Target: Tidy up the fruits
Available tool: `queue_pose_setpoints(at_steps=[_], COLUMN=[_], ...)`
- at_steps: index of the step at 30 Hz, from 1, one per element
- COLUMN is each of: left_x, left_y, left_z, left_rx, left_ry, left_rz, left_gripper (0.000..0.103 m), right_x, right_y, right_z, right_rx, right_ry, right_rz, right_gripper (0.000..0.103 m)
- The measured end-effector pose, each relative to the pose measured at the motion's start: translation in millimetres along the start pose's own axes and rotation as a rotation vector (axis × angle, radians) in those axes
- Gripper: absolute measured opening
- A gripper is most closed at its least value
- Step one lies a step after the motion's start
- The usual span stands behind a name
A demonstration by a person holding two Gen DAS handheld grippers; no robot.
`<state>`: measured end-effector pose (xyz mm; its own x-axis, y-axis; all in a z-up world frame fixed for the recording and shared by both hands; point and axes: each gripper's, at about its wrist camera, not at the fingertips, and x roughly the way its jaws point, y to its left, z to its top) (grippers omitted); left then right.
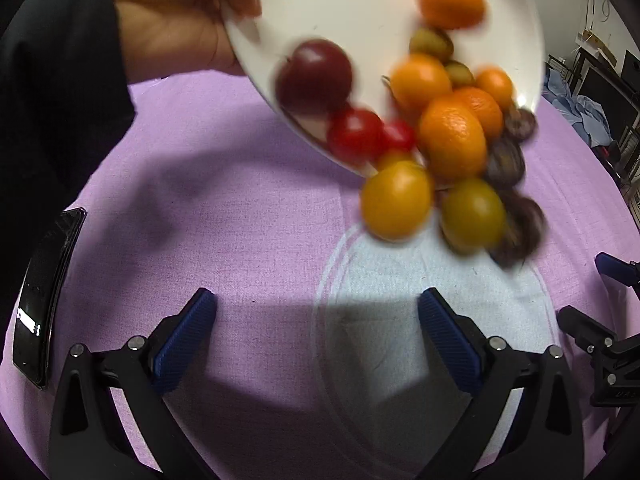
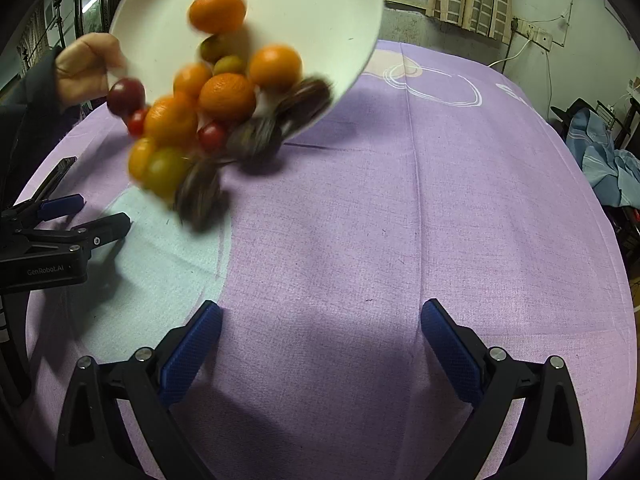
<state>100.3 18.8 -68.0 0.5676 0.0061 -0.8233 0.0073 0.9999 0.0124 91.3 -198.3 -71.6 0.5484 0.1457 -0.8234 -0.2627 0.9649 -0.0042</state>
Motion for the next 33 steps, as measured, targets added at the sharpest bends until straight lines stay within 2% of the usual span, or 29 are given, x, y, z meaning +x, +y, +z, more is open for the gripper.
queue_pose_setpoints(at_steps=[33], left_x=[0.2], left_y=[-3.5], left_z=[2.9], left_rx=[0.002], left_ry=[0.0], left_rz=[-0.002], left_gripper=[0.099], right_x=[1.6], right_y=[-0.1], right_z=[0.5], right_rx=[0.0], right_ry=[0.0], right_rz=[-0.001], right_gripper=[0.1])
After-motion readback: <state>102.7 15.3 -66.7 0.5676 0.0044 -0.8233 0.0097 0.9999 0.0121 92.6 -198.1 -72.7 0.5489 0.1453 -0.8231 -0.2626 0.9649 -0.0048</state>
